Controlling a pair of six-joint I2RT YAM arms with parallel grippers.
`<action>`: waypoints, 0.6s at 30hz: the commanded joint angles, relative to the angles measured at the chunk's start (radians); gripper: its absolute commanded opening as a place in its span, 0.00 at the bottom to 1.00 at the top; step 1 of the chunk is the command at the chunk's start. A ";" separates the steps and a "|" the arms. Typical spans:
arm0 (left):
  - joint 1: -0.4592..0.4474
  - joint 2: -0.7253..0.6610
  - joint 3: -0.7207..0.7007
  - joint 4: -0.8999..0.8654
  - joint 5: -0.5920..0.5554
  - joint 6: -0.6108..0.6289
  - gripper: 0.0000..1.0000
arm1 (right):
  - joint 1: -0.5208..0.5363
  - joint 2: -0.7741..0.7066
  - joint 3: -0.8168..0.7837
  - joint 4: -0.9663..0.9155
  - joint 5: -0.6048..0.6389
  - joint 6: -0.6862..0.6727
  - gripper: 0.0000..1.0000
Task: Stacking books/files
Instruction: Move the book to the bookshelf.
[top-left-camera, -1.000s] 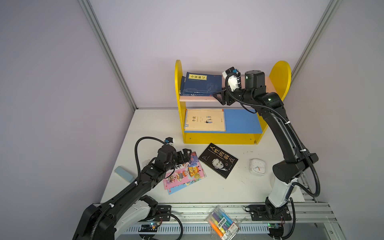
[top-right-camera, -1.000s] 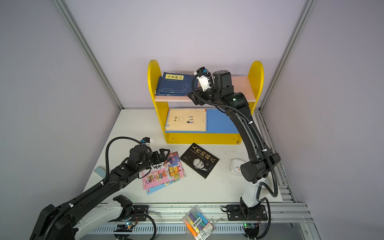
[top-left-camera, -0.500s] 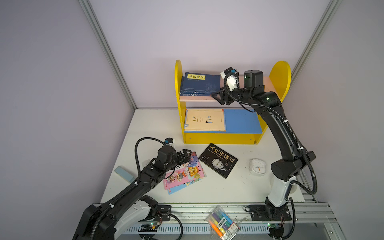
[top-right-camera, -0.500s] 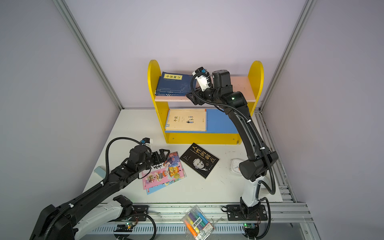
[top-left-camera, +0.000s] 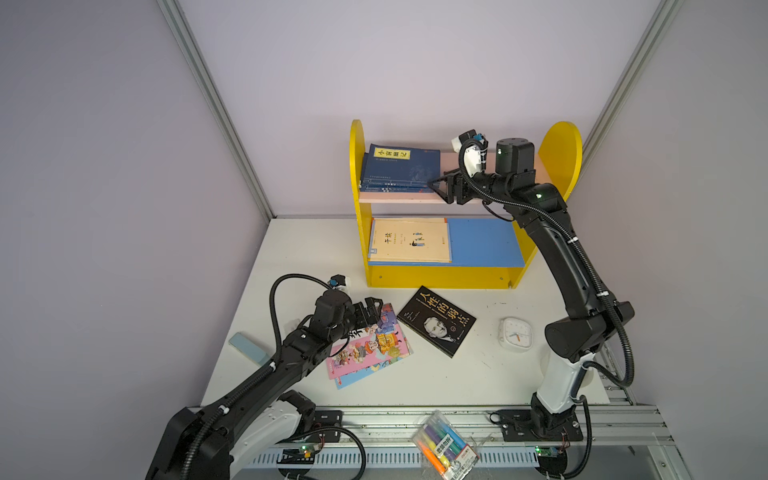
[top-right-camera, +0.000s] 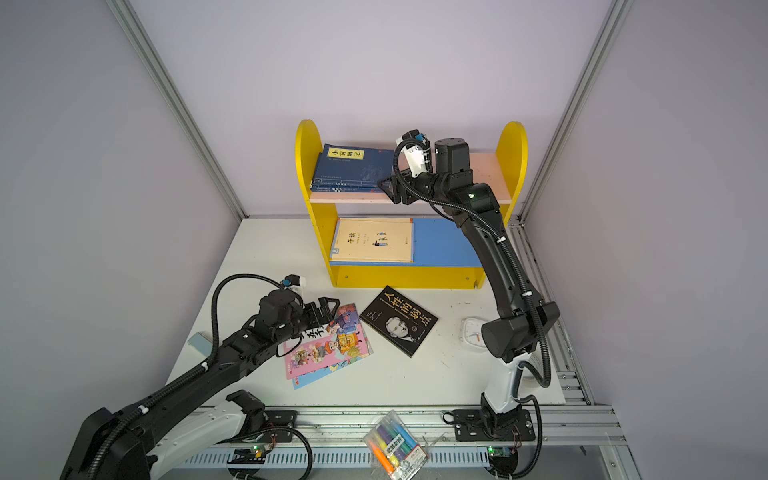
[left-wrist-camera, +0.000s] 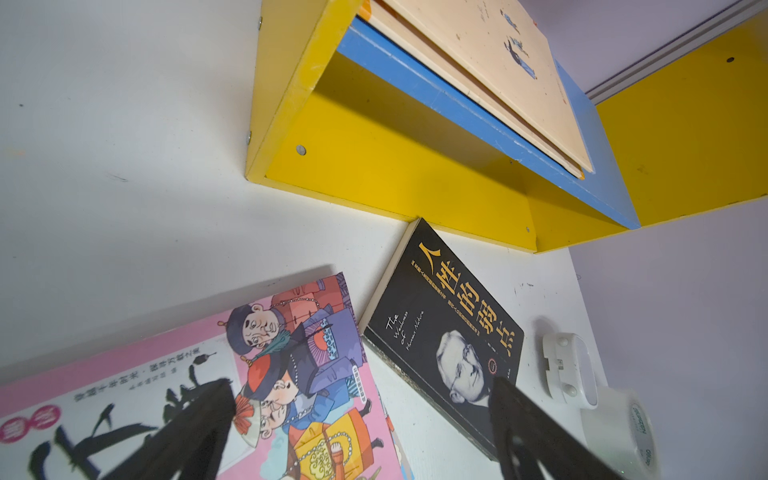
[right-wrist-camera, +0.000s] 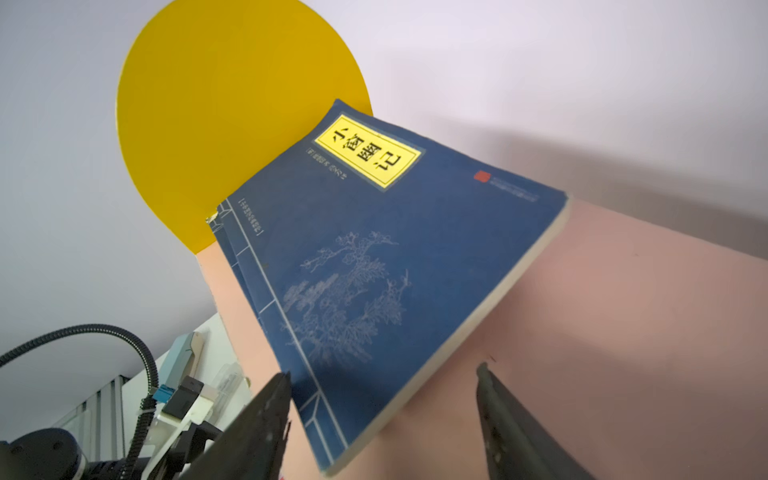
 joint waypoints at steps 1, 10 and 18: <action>0.002 0.004 0.009 0.027 0.012 0.004 0.98 | -0.002 -0.002 -0.004 0.103 0.036 0.125 0.72; 0.001 0.005 0.007 0.027 0.011 0.003 0.98 | 0.005 0.028 0.015 0.105 0.070 0.207 0.69; 0.002 0.008 0.004 0.029 0.010 0.000 0.98 | 0.030 0.037 0.024 0.113 0.138 0.165 0.64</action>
